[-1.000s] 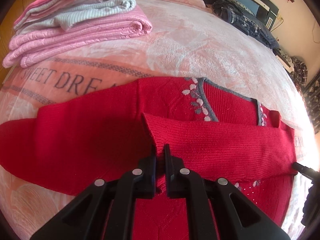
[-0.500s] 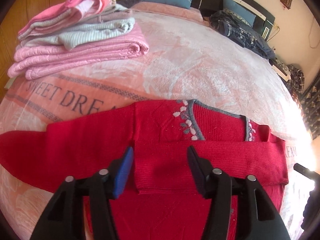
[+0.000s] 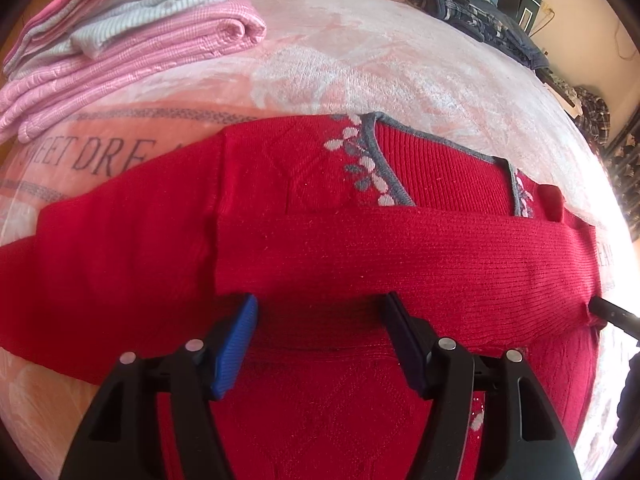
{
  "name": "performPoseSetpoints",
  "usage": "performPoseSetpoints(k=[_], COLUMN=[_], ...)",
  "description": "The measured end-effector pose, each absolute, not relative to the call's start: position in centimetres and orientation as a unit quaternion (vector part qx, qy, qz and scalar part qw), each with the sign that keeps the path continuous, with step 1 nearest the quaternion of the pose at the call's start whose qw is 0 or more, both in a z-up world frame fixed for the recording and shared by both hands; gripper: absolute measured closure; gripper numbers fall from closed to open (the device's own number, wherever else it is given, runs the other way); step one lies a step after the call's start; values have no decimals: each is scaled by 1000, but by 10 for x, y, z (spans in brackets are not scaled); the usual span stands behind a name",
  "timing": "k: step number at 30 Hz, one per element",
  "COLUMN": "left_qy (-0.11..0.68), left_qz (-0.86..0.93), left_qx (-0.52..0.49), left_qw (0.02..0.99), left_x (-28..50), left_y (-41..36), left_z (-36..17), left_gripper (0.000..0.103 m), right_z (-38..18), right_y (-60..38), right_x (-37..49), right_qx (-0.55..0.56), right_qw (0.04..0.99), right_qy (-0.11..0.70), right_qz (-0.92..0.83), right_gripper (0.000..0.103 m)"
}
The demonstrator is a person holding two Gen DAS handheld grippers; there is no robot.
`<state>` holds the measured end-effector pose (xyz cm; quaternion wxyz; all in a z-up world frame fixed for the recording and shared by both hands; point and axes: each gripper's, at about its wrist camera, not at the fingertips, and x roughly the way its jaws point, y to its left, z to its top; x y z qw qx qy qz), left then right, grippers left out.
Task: Fold small clothes
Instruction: 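Move the left tool to the cuff of the other sleeve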
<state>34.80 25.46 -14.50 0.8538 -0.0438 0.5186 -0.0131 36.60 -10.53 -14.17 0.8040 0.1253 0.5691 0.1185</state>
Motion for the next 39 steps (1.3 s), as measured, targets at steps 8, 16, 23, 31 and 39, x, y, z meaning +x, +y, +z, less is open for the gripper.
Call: performPoseSetpoints(k=[8, 16, 23, 31, 39], left_qy=[509, 502, 489, 489, 480], left_qz=[-20, -5, 101, 230, 285], left_qx=[-48, -100, -135, -177, -231], left_qw=[859, 859, 856, 822, 797], left_x=[346, 342, 311, 244, 203], left_y=[257, 305, 451, 637, 754], left_z=[-147, -106, -73, -88, -122], left_gripper=[34, 34, 33, 33, 33], right_z=[-145, -98, -70, -106, -136], right_y=[-100, -67, 6, 61, 66], right_x=[361, 356, 370, 377, 391], right_qx=[102, 95, 100, 133, 152], right_qw=[819, 825, 812, 787, 783], right_qy=[553, 544, 558, 582, 585], right_qz=[115, 118, 141, 155, 146], right_gripper=[66, 59, 49, 49, 49])
